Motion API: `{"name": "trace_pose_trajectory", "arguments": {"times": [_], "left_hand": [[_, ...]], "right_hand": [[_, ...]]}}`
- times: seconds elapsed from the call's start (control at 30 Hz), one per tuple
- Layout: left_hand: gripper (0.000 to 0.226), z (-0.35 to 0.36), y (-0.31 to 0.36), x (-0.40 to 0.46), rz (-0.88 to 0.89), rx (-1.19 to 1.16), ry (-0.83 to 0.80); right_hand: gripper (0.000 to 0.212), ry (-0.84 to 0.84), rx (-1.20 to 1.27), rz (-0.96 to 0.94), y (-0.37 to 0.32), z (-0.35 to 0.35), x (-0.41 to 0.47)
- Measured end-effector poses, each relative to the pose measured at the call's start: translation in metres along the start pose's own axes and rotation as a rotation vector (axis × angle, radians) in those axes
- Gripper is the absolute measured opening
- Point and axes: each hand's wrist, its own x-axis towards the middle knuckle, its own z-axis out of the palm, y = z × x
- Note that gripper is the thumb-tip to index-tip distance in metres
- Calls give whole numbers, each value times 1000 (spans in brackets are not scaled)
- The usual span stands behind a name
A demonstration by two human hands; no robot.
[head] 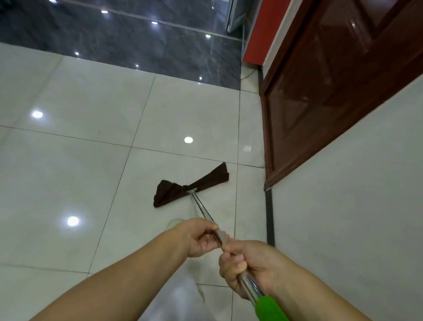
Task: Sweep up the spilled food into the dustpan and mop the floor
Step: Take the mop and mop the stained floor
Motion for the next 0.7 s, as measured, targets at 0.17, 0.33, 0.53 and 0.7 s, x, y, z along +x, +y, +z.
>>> {"name": "trace_pose_trajectory", "arguments": {"times": [0.17,0.33,0.53,0.7], "left_hand": [[24,-31,18,-16,32,-65,44],[25,-53,40,-33,118,-129,81],[28,-63,80,-28,209,-95,176],[30,-61,127,-12,269,-81,249]], "right_hand": [[23,-104,-62,61,9,32,7],[30,-115,-80,75,11,65,31],[32,-109,-109,57,-9,102,57],[33,-104,-1,-2,-30,134,80]]}}
